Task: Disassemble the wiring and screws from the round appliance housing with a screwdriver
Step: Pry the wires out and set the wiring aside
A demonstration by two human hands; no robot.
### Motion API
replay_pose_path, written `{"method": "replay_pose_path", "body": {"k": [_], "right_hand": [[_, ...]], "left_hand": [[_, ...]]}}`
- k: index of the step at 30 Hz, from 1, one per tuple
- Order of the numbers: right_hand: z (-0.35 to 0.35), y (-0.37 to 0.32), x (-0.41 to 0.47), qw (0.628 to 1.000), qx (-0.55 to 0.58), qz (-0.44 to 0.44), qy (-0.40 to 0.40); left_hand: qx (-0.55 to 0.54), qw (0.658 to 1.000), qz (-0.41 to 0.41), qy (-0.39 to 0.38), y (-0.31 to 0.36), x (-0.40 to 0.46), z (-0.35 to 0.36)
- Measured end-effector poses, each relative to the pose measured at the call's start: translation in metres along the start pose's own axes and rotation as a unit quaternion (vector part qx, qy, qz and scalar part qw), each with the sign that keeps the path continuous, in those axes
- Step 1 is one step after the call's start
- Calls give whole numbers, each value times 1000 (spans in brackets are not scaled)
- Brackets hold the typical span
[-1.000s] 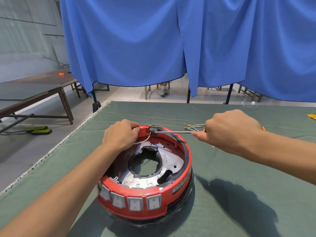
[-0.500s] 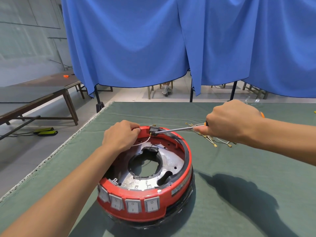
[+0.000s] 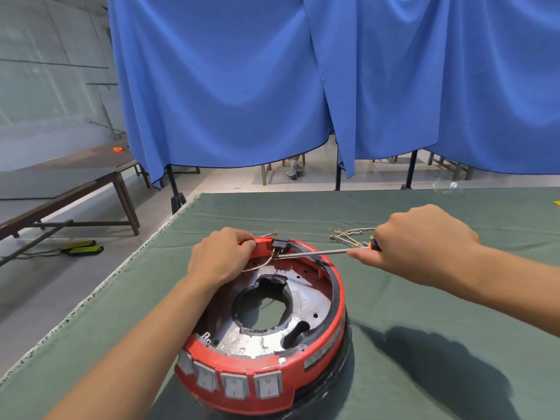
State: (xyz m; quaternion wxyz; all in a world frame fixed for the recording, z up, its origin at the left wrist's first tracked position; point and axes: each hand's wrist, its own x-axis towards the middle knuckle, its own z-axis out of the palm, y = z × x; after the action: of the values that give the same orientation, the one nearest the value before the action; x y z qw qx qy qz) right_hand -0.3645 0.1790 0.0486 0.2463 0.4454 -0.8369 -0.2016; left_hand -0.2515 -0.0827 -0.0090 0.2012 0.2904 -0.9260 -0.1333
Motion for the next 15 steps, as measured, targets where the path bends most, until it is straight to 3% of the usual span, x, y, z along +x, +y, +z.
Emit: {"method": "replay_pose_path", "body": {"k": [10,15], "right_hand": [[-9,-27,-32,985,110,127,-49],[-14,-54,-41,968,185,149,-77]], "left_hand": [[21,999,-29,5,2,-1,1],[17,998,-61,27,4,-1,0]]}}
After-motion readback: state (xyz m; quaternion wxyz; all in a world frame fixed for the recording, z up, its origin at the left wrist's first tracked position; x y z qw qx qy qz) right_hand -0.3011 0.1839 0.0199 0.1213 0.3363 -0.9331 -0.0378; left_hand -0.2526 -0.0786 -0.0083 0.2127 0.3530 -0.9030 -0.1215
